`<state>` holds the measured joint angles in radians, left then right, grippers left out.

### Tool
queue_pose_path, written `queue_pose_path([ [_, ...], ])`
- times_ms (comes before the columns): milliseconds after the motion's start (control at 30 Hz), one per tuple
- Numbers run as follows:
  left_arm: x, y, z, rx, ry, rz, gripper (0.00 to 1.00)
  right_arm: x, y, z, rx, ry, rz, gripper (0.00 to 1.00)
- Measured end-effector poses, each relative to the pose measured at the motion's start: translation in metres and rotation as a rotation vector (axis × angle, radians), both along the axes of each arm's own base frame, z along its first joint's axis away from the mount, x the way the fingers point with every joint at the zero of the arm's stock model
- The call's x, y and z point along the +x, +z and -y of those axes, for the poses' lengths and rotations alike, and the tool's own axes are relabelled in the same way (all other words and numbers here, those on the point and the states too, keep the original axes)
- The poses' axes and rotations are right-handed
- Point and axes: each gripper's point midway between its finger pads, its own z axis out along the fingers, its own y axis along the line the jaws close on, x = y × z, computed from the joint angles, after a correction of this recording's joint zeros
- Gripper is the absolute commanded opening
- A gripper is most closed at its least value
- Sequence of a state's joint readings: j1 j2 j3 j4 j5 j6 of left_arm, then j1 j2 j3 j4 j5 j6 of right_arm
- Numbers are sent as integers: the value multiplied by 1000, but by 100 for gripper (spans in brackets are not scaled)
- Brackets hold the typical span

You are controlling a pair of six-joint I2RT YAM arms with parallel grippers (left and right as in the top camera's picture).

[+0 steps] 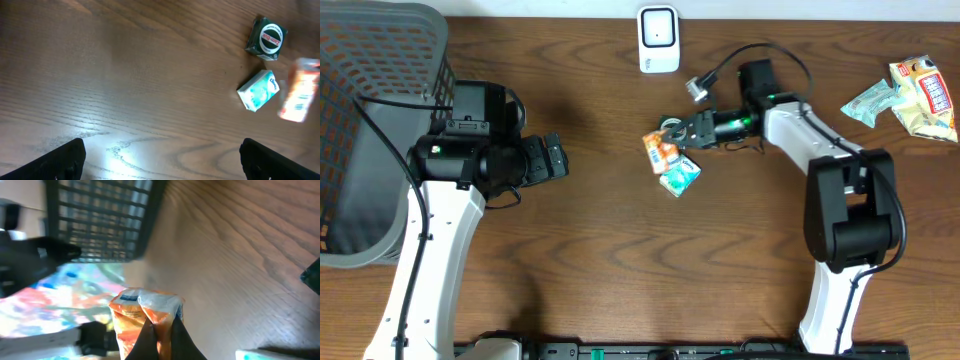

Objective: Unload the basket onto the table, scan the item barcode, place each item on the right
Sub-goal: 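Lift the orange-red box and hold it over the scanner with the right gripper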

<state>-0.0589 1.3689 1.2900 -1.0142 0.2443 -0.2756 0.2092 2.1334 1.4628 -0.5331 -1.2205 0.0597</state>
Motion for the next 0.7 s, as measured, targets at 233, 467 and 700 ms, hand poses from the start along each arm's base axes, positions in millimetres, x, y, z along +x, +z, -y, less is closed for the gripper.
queue_pose_path([
  [233,0,0,0,0,0,0,98,9,-32,14,-316,-89,-11,1],
  [467,0,0,0,0,0,0,98,48,-26,69,-860,-276,222,1],
  [700,0,0,0,0,0,0,98,87,-5,81,-1202,-352,585,1],
])
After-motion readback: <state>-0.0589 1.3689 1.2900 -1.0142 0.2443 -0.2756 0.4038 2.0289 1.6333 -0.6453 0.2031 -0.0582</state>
